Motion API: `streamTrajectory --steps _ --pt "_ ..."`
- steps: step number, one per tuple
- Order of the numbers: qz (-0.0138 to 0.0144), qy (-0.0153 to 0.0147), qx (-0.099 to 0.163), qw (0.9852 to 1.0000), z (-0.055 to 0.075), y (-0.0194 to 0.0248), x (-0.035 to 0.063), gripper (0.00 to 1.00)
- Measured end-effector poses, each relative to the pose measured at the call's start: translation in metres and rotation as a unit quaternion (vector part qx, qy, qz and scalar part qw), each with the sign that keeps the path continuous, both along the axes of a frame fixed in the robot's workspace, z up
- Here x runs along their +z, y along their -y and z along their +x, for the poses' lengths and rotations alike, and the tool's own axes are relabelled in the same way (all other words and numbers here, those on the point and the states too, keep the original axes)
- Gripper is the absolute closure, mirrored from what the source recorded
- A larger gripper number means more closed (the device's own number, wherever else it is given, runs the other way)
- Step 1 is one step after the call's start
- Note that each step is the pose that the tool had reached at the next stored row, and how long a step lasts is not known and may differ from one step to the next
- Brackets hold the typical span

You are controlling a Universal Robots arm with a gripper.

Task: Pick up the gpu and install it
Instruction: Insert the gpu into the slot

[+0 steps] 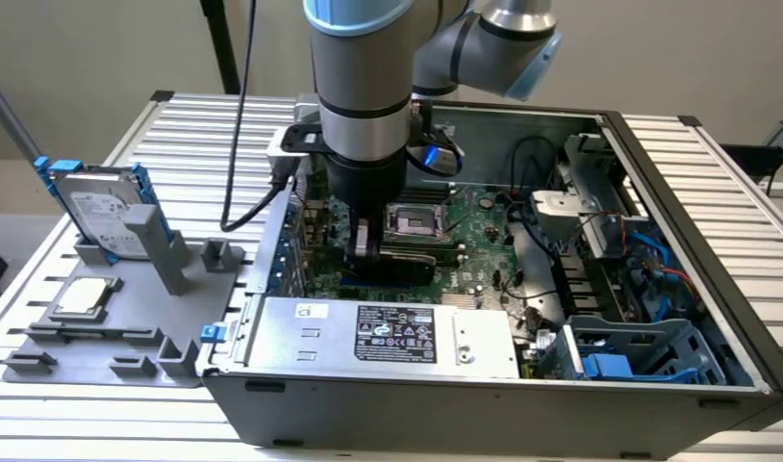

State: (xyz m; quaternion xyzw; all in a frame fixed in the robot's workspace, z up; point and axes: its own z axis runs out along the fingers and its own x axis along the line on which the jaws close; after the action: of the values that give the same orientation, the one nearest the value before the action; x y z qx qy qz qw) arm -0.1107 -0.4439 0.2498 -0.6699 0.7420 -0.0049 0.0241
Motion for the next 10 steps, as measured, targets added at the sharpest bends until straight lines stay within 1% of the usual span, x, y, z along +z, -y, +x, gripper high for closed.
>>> streamTrajectory --steps 2,10 --pt "0.0004 0.0003 -0.002 1.0000 0.0000 -0.0001 -0.0011 0.73" --pt "0.0001 0.0001 -0.004 1.0000 0.0000 -0.0001 -0.0019 0.73"
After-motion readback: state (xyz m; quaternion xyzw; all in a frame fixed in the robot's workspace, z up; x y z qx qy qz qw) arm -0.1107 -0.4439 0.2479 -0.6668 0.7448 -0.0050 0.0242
